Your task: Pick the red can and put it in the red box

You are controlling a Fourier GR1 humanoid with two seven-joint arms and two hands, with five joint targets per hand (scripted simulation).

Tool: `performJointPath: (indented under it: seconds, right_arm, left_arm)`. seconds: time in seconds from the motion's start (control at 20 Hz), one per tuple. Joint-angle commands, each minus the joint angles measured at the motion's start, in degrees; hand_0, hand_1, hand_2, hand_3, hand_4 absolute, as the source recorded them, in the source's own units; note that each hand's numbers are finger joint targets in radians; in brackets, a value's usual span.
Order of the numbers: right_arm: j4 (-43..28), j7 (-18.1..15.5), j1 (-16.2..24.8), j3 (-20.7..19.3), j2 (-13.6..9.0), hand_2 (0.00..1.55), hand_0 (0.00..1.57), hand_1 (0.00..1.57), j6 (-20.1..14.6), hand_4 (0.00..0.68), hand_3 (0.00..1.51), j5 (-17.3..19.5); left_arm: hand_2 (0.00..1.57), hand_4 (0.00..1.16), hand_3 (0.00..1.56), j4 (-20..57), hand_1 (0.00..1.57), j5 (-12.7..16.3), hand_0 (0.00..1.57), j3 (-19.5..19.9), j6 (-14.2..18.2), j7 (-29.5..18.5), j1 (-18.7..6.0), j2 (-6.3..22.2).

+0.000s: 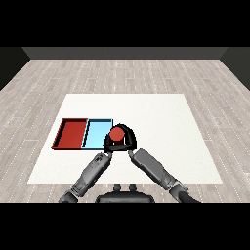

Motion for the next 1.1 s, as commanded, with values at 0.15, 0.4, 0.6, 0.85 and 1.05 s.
performJointPath:
  seconds: [0.15,0.4,0.6,0.85,1.05]
  right_arm:
    - [-1.53,3.87,1.78,-0.53,0.21,0.0,0.0,0.0,1.87,0.0,0.0,6.37]
    - [-2.79,3.62,3.44,-3.86,0.2,0.0,0.0,0.0,5.23,0.0,0.0,7.61]
    - [-1.86,4.06,1.02,-6.18,0.21,0.0,0.0,0.0,4.17,0.0,0.0,7.01]
    - [-5.7,4.11,1.74,-11.23,-2.63,0.0,0.0,0.0,5.62,0.0,0.0,8.66]
    - [-19.05,6.23,10.18,-13.37,-8.87,0.0,0.0,0.0,7.89,0.0,0.0,7.1]
  left_arm:
    - [1.53,1.12,1.45,-0.67,1.57,-0.43,1.57,0.55,2.12,0.72,-0.82,-0.27]
    - [1.56,1.13,1.48,1.01,1.57,-0.43,1.57,-1.33,2.98,-1.01,-0.65,-0.27]
    - [1.57,1.15,1.51,-2.91,1.57,-2.23,1.57,-1.0,2.11,1.52,3.42,-0.27]
    - [1.57,1.14,1.5,3.27,1.57,-0.47,1.57,3.06,-0.99,-1.78,0.44,-0.25]
    - [1.57,1.13,1.48,2.17,1.57,-2.6,1.57,5.04,-0.21,-0.15,0.34,0.69]
